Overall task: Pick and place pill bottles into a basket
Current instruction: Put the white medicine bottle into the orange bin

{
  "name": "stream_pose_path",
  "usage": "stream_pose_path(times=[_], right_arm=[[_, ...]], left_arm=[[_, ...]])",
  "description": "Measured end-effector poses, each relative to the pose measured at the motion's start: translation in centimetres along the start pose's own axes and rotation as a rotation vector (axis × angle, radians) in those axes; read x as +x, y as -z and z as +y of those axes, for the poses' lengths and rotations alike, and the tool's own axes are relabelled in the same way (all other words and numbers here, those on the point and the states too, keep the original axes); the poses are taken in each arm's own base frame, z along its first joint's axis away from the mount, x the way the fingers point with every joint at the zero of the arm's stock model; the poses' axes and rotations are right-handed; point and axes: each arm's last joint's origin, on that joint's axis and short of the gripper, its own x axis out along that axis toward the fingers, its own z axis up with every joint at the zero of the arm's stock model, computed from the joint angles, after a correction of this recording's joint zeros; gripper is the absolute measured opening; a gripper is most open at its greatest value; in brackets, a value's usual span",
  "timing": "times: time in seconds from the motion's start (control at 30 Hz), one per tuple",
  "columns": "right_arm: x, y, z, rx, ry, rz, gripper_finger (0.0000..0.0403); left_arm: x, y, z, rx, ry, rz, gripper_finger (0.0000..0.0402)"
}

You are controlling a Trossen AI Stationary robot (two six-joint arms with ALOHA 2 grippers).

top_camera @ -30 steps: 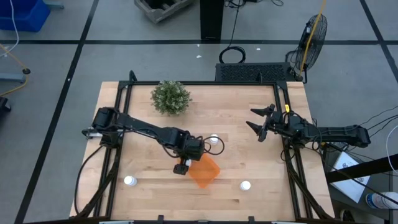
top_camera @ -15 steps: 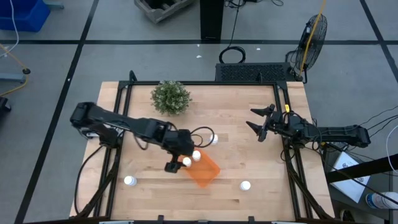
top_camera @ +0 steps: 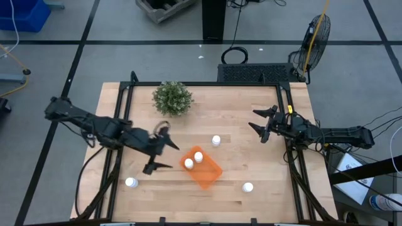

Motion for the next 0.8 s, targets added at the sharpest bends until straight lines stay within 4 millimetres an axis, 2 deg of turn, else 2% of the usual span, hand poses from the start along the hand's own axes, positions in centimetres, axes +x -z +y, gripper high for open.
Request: stream_pose_path(times=[0.13,0.3,0.5,0.67,0.8], right_arm=[[0.0,-0.2,0.0,0.011,-0.003,-0.024,0.0325],[0.0,-0.6,0.1,0.048,-0.007,-0.058,0.0325],[0.0,-0.6,0.1,0.082,-0.007,-0.057,0.0325],[-0.1,-1.1,0.1,0.112,-0.015,-0.105,0.0325],[-0.1,-1.5,0.2,0.125,-0.04,-0.143,0.0325]], left_arm=[[-1.5,3.7,0.4,-0.093,-0.113,-0.15,0.0351],[-2.7,7.8,0.6,-0.134,-0.112,-0.297,0.0351],[-3.4,12.0,0.3,-0.21,0.012,-0.273,0.0351],[-3.4,13.4,-0.1,-0.27,0.151,-0.245,0.0351],[-3.3,13.4,0.0,-0.218,0.137,-0.245,0.0351]])
